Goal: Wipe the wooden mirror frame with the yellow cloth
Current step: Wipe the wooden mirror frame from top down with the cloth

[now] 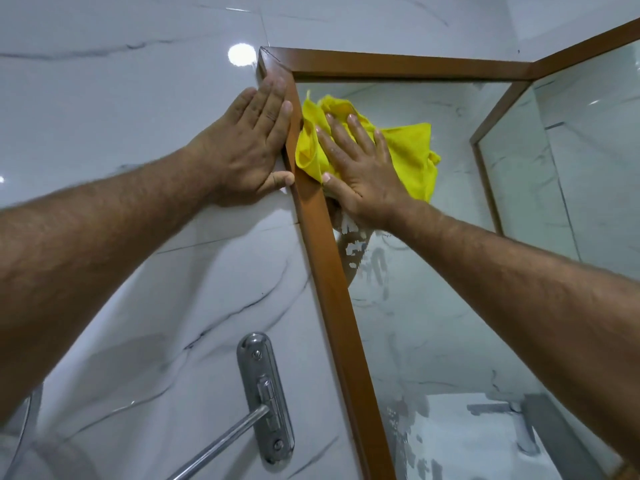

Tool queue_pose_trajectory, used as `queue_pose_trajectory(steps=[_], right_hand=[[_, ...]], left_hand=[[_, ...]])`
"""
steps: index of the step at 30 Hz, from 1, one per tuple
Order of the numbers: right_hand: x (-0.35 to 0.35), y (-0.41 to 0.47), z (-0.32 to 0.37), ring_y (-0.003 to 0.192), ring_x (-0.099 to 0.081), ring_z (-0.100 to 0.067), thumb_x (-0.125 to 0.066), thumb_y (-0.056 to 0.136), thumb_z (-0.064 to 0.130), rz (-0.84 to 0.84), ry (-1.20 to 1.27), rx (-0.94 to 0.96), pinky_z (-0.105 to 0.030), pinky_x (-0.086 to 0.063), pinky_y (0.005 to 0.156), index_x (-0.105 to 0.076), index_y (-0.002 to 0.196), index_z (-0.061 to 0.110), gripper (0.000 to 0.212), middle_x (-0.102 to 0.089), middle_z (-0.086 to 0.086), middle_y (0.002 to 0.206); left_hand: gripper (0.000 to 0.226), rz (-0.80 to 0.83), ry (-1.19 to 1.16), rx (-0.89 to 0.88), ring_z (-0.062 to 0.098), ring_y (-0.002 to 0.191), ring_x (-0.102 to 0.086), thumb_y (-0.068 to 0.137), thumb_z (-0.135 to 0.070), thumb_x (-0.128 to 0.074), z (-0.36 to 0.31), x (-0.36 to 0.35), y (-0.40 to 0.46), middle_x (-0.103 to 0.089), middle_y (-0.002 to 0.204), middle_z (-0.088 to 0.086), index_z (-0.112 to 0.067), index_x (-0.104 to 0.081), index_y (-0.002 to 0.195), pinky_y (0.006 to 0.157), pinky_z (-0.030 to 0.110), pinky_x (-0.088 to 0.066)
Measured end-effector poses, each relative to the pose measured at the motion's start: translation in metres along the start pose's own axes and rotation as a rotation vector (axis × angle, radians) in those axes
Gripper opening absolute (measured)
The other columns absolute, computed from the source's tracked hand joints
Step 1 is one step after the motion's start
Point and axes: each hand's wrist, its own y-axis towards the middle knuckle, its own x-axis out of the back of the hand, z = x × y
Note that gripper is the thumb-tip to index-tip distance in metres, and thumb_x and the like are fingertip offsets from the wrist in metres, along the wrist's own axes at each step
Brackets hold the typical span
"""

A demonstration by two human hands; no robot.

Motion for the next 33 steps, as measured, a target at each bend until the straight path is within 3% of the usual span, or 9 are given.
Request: queue_pose_trajectory(steps=[9, 18, 23, 28, 33], right_hand=[[-0.019, -0.091, 0.006, 0.157, -0.002, -0.030, -0.030, 0.096, 0.055, 0.053, -0.038, 0.032, -0.066, -0.008, 0.121, -0.016, 0.158, 0.030, 0.068, -0.012, -0.002, 0.169], [-0.019, -0.081, 0.018, 0.157, 0.000, -0.028, -0.031, 0.095, 0.054, -0.014, 0.017, -0.108, -0.064, -0.006, 0.122, -0.017, 0.157, 0.034, 0.066, -0.011, 0.002, 0.169], [-0.027, -0.126, 0.013, 0.156, -0.007, -0.030, -0.033, 0.096, 0.051, 0.012, 0.013, 0.001, -0.065, -0.010, 0.121, -0.024, 0.155, 0.031, 0.063, -0.019, -0.003, 0.167], [-0.021, -0.093, 0.011, 0.157, -0.004, -0.029, -0.032, 0.096, 0.052, -0.009, -0.018, -0.073, -0.065, -0.008, 0.121, -0.023, 0.156, 0.033, 0.064, -0.015, 0.000, 0.168], [-0.031, -0.132, 0.025, 0.157, -0.002, -0.030, -0.032, 0.098, 0.050, 0.005, -0.003, -0.073, -0.065, -0.007, 0.122, -0.018, 0.157, 0.032, 0.063, -0.014, -0.001, 0.168]], left_hand=[[0.116, -0.028, -0.063, -0.026, 0.045, 0.150, 0.010, 0.082, -0.082, 0.005, -0.030, -0.010, -0.018, 0.008, 0.158, 0.037, 0.011, -0.001, 0.151, 0.124, 0.056, -0.007], [0.121, -0.079, -0.128, -0.039, 0.045, 0.150, 0.009, 0.081, -0.087, -0.007, -0.043, -0.018, -0.027, 0.007, 0.159, 0.037, 0.011, -0.001, 0.151, 0.124, 0.057, -0.009], [0.120, -0.046, -0.127, -0.029, 0.045, 0.150, 0.011, 0.080, -0.087, -0.001, -0.046, -0.015, -0.027, 0.008, 0.159, 0.036, 0.010, 0.000, 0.151, 0.124, 0.057, -0.009], [0.118, -0.063, -0.125, -0.034, 0.046, 0.150, 0.008, 0.081, -0.085, -0.005, -0.046, -0.015, -0.025, 0.005, 0.158, 0.037, 0.011, -0.002, 0.150, 0.124, 0.056, -0.006], [0.116, -0.046, -0.133, -0.060, 0.045, 0.150, 0.009, 0.081, -0.084, -0.003, -0.052, -0.014, -0.030, 0.006, 0.159, 0.035, 0.009, 0.002, 0.150, 0.125, 0.055, -0.005]])
